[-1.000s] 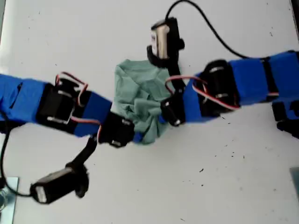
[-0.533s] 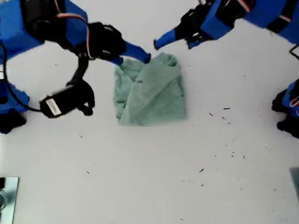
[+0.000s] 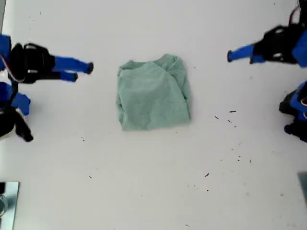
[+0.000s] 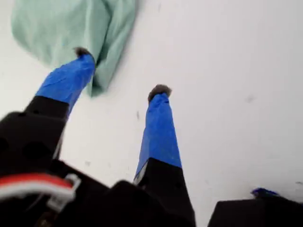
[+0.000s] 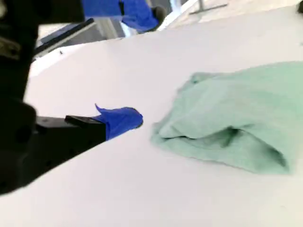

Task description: Fold t shirt

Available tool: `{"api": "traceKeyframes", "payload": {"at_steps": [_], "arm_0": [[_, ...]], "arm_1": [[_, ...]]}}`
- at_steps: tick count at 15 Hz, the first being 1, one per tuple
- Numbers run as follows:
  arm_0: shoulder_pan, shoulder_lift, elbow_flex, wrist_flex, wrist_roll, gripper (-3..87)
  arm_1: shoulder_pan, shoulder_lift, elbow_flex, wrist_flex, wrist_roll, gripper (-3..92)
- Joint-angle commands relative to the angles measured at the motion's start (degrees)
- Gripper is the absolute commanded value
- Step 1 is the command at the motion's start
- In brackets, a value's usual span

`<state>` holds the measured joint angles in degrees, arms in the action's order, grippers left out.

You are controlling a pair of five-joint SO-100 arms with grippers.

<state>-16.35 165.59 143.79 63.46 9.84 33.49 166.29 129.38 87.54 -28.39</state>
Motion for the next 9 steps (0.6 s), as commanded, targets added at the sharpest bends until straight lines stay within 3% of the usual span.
{"api": "traceKeyframes", "payload": {"at_steps": [1, 2, 3, 5, 6, 7, 8, 9], "arm_0": [[13.1, 6.3, 14.1, -11.5, -8.2, 26.0], [16.6, 8.1, 19.9, -17.4, -10.4, 26.1], [18.1, 12.0, 25.2, -19.4, -12.7, 25.4], [17.8, 26.8, 35.1, -17.3, -12.8, 22.7], [16.3, 41.6, 42.1, -12.9, -14.2, 22.4], [14.2, 38.5, 41.5, -3.6, -14.2, 21.8], [13.4, 40.4, 42.2, -4.6, -4.0, 21.2], [13.3, 41.0, 41.7, -4.5, -0.3, 20.7]], "arm_1": [[-11.0, 19.4, 20.3, -8.4, 11.0, 20.8], [-14.1, 28.6, 29.2, -10.4, 14.2, 18.6], [-15.9, 34.9, 36.2, -9.6, 17.8, 17.7], [-16.0, 34.5, 45.6, -10.1, 20.5, 17.5], [-13.2, 33.5, 48.9, -11.3, 22.4, 17.4], [-9.0, 34.5, 48.8, -11.2, 11.6, 18.1], [-4.6, 34.5, 48.7, -11.0, 3.5, 17.7], [-1.0, 34.4, 48.6, -10.9, -10.3, 17.4]]}}
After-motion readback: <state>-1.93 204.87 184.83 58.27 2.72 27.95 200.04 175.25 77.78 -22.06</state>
